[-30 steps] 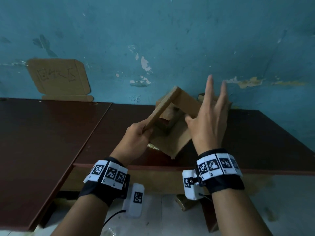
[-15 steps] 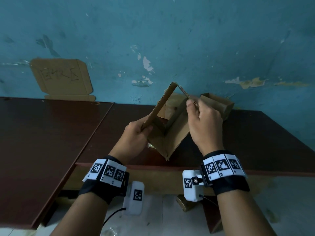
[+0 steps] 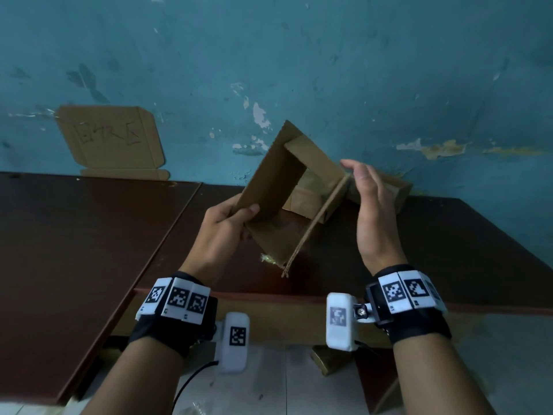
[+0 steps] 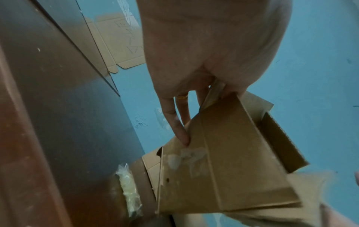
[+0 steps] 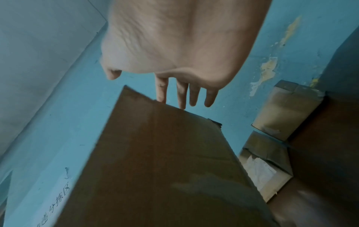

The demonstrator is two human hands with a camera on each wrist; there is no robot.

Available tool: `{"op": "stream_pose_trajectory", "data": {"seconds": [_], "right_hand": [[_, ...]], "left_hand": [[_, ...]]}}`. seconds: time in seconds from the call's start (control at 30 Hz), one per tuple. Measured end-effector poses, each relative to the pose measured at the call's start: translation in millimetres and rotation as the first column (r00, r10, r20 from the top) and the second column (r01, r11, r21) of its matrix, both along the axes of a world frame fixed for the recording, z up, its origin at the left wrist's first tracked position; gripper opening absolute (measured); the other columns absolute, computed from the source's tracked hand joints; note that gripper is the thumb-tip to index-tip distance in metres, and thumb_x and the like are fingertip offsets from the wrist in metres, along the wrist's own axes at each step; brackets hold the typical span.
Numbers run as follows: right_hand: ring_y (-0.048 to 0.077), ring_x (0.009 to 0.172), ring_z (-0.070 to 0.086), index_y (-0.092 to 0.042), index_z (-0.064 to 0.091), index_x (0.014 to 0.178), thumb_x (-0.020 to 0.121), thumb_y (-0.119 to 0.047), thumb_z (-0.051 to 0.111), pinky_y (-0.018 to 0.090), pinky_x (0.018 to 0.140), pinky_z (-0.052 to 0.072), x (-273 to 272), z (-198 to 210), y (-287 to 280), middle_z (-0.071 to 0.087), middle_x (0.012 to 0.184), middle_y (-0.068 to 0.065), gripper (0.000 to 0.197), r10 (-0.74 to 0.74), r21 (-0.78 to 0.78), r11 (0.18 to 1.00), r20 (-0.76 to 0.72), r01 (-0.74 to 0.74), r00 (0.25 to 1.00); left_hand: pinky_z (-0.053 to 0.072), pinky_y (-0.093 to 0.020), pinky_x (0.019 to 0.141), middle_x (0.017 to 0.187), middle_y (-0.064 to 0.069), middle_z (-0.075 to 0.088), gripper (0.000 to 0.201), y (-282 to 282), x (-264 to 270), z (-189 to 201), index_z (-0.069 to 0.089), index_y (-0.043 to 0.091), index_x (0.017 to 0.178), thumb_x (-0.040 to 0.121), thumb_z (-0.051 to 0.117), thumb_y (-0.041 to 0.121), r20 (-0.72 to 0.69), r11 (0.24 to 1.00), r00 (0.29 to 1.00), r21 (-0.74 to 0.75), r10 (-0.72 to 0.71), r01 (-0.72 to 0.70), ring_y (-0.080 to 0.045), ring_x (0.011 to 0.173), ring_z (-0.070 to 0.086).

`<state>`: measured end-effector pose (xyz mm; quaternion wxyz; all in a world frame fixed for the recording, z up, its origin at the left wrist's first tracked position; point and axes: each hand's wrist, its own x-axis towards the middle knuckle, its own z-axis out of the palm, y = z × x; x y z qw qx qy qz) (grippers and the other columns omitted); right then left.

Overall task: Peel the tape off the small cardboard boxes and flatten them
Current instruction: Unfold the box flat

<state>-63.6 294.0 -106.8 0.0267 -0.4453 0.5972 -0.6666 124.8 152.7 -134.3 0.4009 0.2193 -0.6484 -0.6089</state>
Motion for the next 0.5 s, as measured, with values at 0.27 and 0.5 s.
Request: {"op": "stream_pose_trajectory", "data": {"seconds": [0.27,0.5], "right_hand": [[0.004,0.167,0.006,-0.055,0.005,0.172,0.077,-0.087,0.058,0.028,0.122,0.024,22,-12,-7,-0.003,0.183,-0.021,0.113,0.127,0.128,0.981,0.125,-0.143,0.984],[0.014,0.17,0.007,-0.052,-0.002,0.173,0.054,-0.105,0.066,0.042,0.129,0.02,28,-16,-13,-0.006,0.184,-0.016,0.146,0.141,0.164,0.971,0.178,-0.171,0.974]], "left_hand": [[0.064,-0.031,0.061,0.066,0.009,0.071,0.022,7,2,12,0.067,0.005,0.118,0.114,0.046,0.007,-0.121,0.991,0.992,0.125,-0.04,0.055,-0.008,0.058,0.071],[0.066,-0.036,0.071,0.112,-0.01,0.081,0.031,9,2,11,0.07,0.019,0.131,0.114,0.045,0.011,-0.066,0.994,0.996,0.089,-0.052,0.058,-0.029,0.094,0.081]]}}
